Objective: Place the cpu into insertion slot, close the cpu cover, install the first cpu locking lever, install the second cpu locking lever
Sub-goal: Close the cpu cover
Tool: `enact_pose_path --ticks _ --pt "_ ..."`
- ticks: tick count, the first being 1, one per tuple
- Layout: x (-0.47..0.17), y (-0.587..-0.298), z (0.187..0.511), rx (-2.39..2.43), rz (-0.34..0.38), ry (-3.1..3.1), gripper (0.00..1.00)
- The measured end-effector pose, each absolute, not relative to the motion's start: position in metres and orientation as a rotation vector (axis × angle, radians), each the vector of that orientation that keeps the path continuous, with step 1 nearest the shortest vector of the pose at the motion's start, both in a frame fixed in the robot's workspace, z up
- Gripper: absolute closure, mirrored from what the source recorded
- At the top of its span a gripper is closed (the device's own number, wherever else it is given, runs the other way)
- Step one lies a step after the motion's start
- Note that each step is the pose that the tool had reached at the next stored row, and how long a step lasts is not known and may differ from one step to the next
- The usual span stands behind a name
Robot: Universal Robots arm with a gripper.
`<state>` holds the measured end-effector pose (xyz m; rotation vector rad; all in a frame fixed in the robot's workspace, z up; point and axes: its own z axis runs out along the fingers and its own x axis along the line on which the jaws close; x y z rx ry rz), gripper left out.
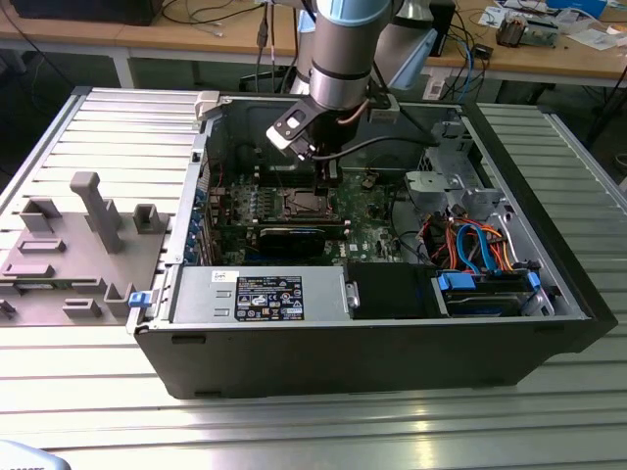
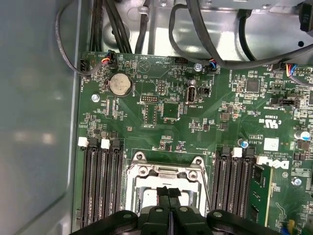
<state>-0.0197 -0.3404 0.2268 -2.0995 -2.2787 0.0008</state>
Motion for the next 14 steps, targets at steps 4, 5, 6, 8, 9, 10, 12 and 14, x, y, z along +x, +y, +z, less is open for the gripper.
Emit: enact_pose_path --ticks 4,5,6,8,9,10,12,14 --pt "-0.02 -0.34 0.231 -2.099 0.001 -2.279 0.89" --pt "-0.02 -0.34 0.232 -2.099 0.001 -2.279 0.89" --pt "-0.02 -0.34 0.233 -2.099 0.001 -2.279 0.89" --pt "-0.02 -0.34 0.235 -2.1 0.001 -2.279 0.89" --pt "-0.02 -0.34 0.236 -2.1 0.001 -2.279 0.89" --pt "-0.02 -0.34 0.237 -2.099 0.001 -2.279 0.89" --pt "-0.02 -0.34 0.238 -2.1 0.001 -2.279 0.89" --pt "-0.02 -0.34 0.24 -2.1 0.001 -2.279 0.89"
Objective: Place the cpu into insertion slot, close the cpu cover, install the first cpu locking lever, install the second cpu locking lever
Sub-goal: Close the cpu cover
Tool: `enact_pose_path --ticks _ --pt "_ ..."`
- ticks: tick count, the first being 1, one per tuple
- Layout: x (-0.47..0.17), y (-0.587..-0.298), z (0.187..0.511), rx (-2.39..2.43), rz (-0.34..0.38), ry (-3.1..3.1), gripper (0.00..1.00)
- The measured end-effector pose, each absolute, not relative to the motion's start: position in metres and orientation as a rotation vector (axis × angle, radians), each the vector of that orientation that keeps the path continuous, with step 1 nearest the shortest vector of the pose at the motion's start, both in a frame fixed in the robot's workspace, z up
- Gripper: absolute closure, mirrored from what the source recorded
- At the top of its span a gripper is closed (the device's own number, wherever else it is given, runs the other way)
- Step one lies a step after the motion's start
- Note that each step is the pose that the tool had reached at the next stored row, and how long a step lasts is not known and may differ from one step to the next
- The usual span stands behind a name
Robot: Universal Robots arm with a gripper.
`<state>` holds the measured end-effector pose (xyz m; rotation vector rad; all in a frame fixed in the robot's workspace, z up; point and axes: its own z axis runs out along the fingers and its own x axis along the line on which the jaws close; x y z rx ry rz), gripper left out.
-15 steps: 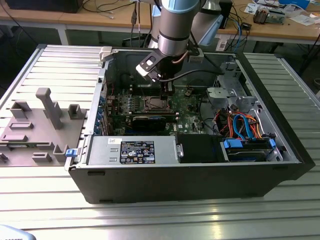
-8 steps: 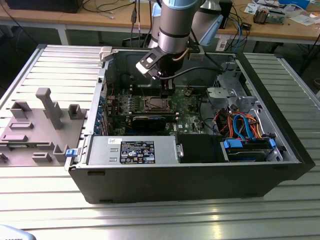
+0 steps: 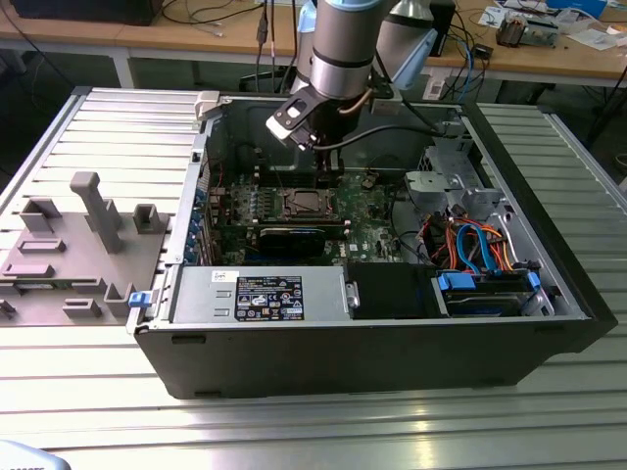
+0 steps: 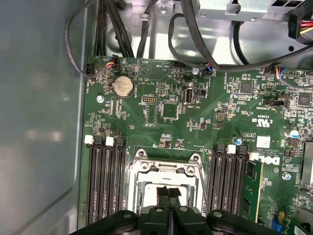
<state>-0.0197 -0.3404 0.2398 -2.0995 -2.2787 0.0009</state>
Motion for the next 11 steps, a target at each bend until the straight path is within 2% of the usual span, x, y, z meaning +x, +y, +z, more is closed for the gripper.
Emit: enact_pose_path --ticks 11 --pt "-0.02 -0.34 0.253 -2.099 0.001 -2.279 0.89"
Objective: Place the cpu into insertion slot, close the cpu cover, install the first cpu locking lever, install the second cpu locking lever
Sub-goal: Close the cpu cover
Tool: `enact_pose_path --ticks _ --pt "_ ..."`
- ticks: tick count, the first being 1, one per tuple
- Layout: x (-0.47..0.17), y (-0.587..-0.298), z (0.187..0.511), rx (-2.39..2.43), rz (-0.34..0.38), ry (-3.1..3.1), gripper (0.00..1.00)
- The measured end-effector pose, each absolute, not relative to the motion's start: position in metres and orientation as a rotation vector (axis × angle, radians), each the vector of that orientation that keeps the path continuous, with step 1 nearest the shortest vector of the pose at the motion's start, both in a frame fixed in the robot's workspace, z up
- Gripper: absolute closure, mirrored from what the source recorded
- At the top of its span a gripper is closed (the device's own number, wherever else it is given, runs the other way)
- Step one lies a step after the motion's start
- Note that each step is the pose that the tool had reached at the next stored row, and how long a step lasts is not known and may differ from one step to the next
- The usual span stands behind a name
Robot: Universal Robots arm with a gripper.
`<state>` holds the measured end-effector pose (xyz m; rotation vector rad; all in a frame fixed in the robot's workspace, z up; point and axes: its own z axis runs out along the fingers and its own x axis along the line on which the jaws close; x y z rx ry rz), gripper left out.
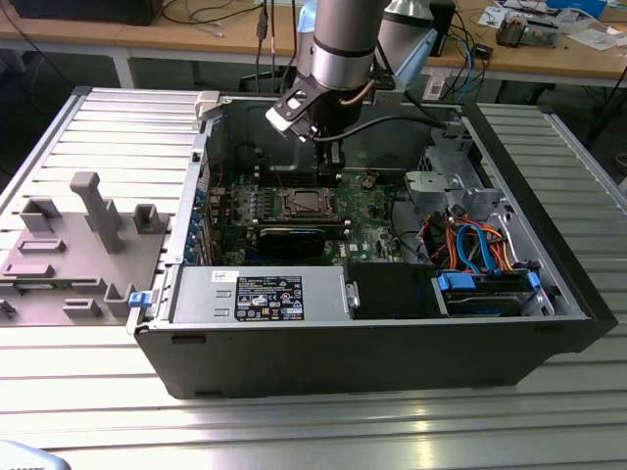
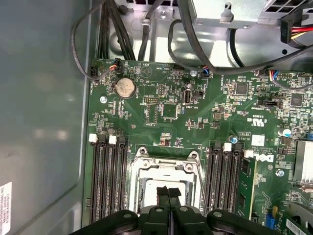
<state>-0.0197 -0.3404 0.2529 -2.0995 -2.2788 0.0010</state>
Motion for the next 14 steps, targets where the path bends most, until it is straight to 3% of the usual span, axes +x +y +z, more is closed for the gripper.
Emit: enact_pose_path --ticks 14 --pt "-0.0197 -0.3404 0.262 -2.099 0.001 -2.279 0.89"
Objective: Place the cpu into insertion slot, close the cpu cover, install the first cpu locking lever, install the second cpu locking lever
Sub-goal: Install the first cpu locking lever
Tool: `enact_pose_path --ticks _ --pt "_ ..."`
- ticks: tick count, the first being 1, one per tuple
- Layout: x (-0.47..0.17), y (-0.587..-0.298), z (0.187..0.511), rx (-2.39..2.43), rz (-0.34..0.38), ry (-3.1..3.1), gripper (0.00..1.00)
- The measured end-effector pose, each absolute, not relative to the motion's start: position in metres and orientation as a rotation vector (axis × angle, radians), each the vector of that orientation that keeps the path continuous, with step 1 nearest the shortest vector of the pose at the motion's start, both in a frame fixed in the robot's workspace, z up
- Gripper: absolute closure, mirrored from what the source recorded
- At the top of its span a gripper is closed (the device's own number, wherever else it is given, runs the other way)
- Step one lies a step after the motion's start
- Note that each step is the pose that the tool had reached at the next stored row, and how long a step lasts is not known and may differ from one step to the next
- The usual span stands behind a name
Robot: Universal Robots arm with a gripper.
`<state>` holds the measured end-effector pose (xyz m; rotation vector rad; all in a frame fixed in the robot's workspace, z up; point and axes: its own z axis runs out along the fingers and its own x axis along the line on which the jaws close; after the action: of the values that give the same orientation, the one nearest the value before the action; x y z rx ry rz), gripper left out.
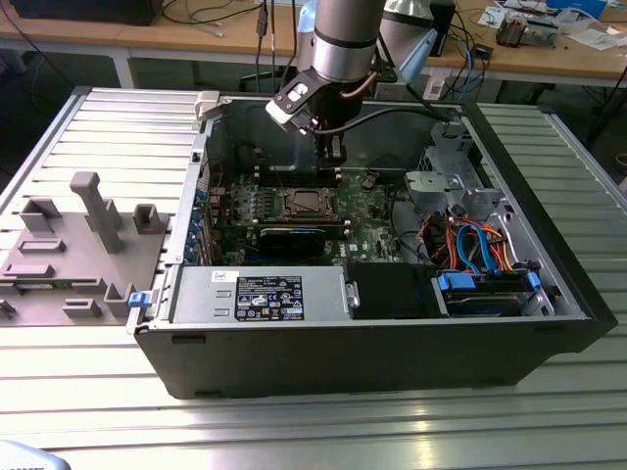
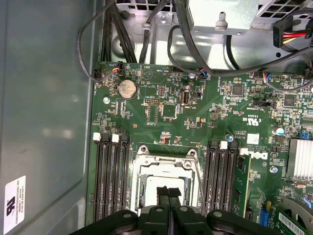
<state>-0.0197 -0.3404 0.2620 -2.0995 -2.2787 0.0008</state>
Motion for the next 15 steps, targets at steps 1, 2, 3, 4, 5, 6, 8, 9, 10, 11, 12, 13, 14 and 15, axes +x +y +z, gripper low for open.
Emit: enact_pose_path --ticks 1,2,3,4,5,6,8,9,10,11,12,13,14,15 --pt "-0.0197 -0.3404 0.262 -2.099 0.001 -2.279 0.89" --pt "-0.0197 -0.3404 0.262 -2.098 0.001 -2.28 0.89" --pt "-0.0197 -0.3404 0.2621 -2.092 0.001 -2.286 0.89" --pt "-0.0197 -0.3404 0.2621 -2.086 0.001 -2.291 0.89" --pt "-0.0197 -0.3404 0.2621 -2.081 0.002 -2.296 0.89" --pt "-0.0197 -0.3404 0.2621 -2.07 0.002 -2.306 0.89" --pt "-0.0197 -0.3404 0.2621 -2.05 0.002 -2.323 0.89" --pt "-0.0197 -0.3404 0.262 -2.041 0.003 -2.331 0.89" --pt "-0.0197 -0.3404 0.262 -2.031 0.003 -2.34 0.89" --pt "-0.0197 -0.3404 0.262 -2.022 0.003 -2.348 0.89" --pt "-0.0197 -0.3404 0.262 -2.012 0.003 -2.356 0.89" --pt "-0.0197 -0.3404 0.262 -2.004 0.004 -2.363 0.89" --pt "-0.0196 -0.3405 0.2621 -1.995 0.004 -2.371 0.89" --pt "-0.0197 -0.3405 0.2621 -1.991 0.004 -2.374 0.89"
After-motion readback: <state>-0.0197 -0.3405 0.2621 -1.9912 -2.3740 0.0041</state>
